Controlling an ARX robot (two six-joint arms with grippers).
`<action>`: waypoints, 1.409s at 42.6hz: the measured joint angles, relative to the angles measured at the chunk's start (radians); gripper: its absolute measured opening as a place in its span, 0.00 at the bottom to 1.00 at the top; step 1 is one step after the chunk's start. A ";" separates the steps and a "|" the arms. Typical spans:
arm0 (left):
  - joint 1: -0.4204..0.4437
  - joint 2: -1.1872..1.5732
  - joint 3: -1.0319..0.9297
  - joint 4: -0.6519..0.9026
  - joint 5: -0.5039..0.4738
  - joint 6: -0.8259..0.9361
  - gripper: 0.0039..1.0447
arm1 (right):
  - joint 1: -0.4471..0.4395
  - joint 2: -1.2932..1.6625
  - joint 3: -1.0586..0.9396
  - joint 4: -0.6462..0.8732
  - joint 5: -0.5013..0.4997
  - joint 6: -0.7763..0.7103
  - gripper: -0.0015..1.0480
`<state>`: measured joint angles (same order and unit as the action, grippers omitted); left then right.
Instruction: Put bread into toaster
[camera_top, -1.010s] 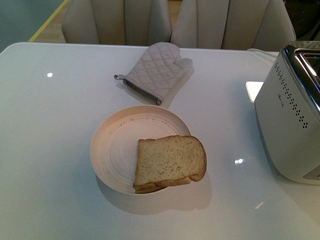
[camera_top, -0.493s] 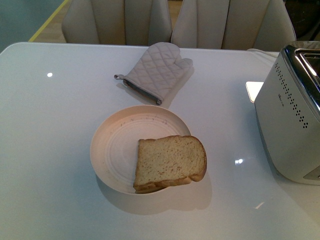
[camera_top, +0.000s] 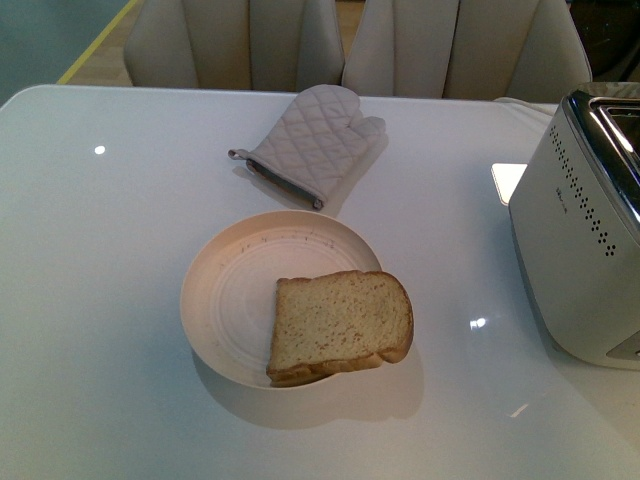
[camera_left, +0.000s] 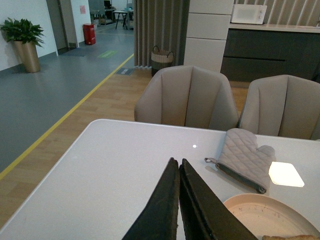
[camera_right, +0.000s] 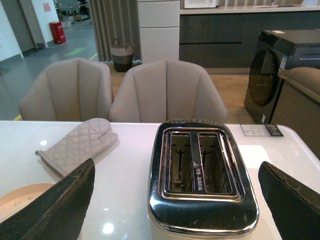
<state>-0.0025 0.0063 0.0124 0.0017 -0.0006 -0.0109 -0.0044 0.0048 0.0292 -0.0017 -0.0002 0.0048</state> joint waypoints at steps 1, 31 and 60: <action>0.000 0.000 0.000 0.000 0.000 0.000 0.09 | 0.000 0.000 0.000 0.000 0.000 0.000 0.92; 0.000 -0.002 0.000 0.000 0.000 0.002 0.94 | 0.248 0.612 0.229 -0.019 0.185 0.121 0.91; 0.000 -0.002 0.000 0.000 0.000 0.002 0.94 | 0.336 1.891 0.623 0.488 -0.095 0.536 0.92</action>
<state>-0.0025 0.0048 0.0124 0.0013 -0.0006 -0.0086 0.3317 1.8961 0.6525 0.4862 -0.0948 0.5407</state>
